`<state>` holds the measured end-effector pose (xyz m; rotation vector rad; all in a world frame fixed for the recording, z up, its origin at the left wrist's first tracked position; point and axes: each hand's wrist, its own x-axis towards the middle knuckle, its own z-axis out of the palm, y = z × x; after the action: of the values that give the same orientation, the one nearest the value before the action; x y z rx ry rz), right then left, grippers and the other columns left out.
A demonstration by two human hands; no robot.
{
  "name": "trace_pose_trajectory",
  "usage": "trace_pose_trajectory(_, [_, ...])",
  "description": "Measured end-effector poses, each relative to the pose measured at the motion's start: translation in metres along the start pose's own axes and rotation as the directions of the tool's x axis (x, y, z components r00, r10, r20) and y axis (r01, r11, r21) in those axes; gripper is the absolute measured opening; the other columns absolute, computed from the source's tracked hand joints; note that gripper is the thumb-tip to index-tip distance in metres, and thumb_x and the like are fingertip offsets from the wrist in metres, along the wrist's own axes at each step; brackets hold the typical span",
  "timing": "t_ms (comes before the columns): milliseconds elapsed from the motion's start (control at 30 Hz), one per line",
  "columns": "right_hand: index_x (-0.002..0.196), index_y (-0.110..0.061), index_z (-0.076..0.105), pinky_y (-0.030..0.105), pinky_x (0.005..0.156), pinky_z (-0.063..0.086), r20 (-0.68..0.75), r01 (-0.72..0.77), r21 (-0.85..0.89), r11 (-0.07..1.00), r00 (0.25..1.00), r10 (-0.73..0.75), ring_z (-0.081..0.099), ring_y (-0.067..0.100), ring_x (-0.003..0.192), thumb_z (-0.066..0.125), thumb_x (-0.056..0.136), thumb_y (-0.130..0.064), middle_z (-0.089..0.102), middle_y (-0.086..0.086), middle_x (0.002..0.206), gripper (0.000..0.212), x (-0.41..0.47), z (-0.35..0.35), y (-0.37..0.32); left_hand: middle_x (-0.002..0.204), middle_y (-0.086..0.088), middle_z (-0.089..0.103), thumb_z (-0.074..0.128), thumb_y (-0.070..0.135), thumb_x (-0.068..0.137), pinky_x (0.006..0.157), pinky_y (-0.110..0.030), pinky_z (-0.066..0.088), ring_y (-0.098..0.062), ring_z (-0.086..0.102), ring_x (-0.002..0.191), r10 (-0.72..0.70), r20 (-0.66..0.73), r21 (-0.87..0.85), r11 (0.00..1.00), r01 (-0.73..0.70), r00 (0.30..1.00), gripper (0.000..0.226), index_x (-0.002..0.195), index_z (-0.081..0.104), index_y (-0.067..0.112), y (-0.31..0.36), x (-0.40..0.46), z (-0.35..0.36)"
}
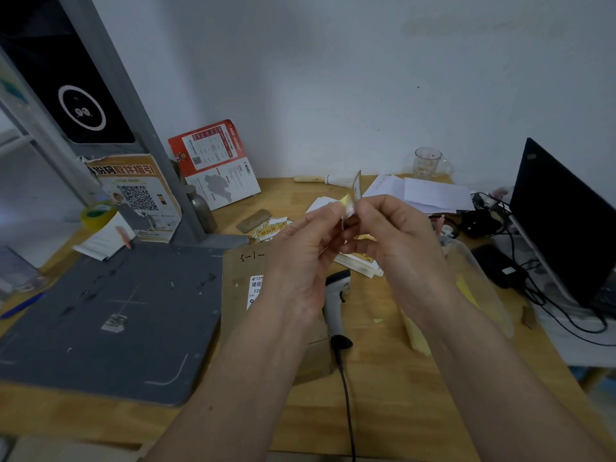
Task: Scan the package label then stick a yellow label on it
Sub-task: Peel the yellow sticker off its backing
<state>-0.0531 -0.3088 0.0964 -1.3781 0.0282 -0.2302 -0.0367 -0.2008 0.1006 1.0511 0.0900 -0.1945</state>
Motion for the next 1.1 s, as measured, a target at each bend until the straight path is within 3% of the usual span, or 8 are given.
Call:
trace_pose_trajectory(100, [0.088,-0.001,0.064,0.034,0.066,0.053,-0.001,-0.010,0.086,0.996,1.000,0.010,0.059,0.023,0.075,0.042,0.100,-0.021,0.061,0.015,0.085,0.032,-0.002,0.001,-0.002,0.071,-0.002,0.067,0.065,0.013,0.088,0.072,-0.028,0.052,-0.015,0.062,0.073,0.048,-0.030,0.039,0.998,-0.047,0.998,0.017,0.072,0.068,0.013,-0.002,-0.001,0.000])
trace_pose_trajectory(233, [0.095,-0.002,0.064,0.024,0.065,0.055,-0.059,0.051,-0.097,0.994,0.997,-0.056,0.064,0.017,0.075,0.060,0.090,-0.022,0.066,0.012,0.083,0.021,-0.006,0.005,-0.002,0.072,-0.004,0.069,0.068,0.013,0.085,0.082,-0.033,0.055,-0.017,0.064,0.076,0.138,-0.076,0.116,0.985,-0.129,0.987,0.011,0.080,0.073,0.005,-0.007,-0.004,0.002])
trace_pose_trajectory(333, [0.090,-0.006,0.062,0.020,0.062,0.055,-0.094,0.077,-0.161,0.984,0.991,-0.093,0.065,0.022,0.078,0.067,0.085,-0.015,0.068,0.015,0.089,0.012,-0.007,0.006,-0.001,0.076,-0.003,0.072,0.068,0.009,0.084,0.074,-0.025,0.056,-0.010,0.067,0.071,0.195,-0.073,0.193,0.965,-0.178,0.978,0.010,0.089,0.074,0.002,-0.009,-0.005,0.001])
trace_pose_trajectory(433, [0.087,-0.004,0.062,0.021,0.064,0.056,-0.093,0.044,-0.129,0.991,0.994,-0.056,0.064,0.018,0.074,0.062,0.088,-0.010,0.066,0.009,0.081,0.006,-0.007,0.005,0.001,0.081,-0.003,0.074,0.068,0.011,0.084,0.074,-0.023,0.055,-0.010,0.068,0.074,0.213,-0.080,0.259,0.948,-0.186,0.974,0.010,0.089,0.075,0.005,-0.009,-0.005,-0.001])
trace_pose_trajectory(600, [0.083,-0.007,0.061,0.027,0.071,0.058,-0.098,0.020,-0.124,0.992,0.995,-0.032,0.064,0.017,0.078,0.057,0.091,-0.007,0.065,0.007,0.080,0.009,-0.006,0.007,0.008,0.070,0.003,0.066,0.064,0.015,0.088,0.079,-0.026,0.056,-0.007,0.061,0.068,0.186,-0.101,0.220,0.962,-0.161,0.977,0.015,0.093,0.072,0.003,-0.013,-0.005,-0.004])
trace_pose_trajectory(733, [0.088,-0.001,0.062,0.027,0.071,0.057,-0.108,0.002,-0.114,0.993,0.994,-0.015,0.065,0.022,0.082,0.057,0.091,-0.008,0.066,0.012,0.086,0.009,-0.006,0.007,0.012,0.074,-0.002,0.065,0.062,0.014,0.090,0.080,-0.027,0.058,-0.011,0.063,0.071,0.195,-0.155,0.197,0.967,-0.163,0.968,0.017,0.095,0.068,-0.001,-0.014,-0.003,-0.009])
trace_pose_trajectory(967, [0.088,0.003,0.060,0.028,0.069,0.059,-0.101,-0.007,-0.069,0.998,0.995,0.000,0.067,0.019,0.074,0.056,0.092,-0.006,0.066,0.028,0.095,0.010,-0.006,0.011,0.012,0.089,-0.013,0.070,0.061,0.011,0.091,0.063,-0.018,0.058,-0.008,0.068,0.066,0.232,-0.236,0.195,0.963,-0.188,0.944,0.009,0.090,0.067,0.004,-0.009,-0.002,-0.017])
trace_pose_trajectory(1100, [0.088,0.002,0.062,0.024,0.065,0.057,-0.115,-0.017,-0.076,0.997,0.993,0.008,0.066,0.018,0.071,0.058,0.091,-0.006,0.066,0.026,0.091,0.009,-0.004,0.013,0.012,0.079,-0.009,0.068,0.061,0.003,0.090,0.061,-0.021,0.059,-0.007,0.067,0.056,0.234,-0.238,0.192,0.963,-0.190,0.943,0.008,0.086,0.061,0.011,-0.005,-0.004,-0.020])
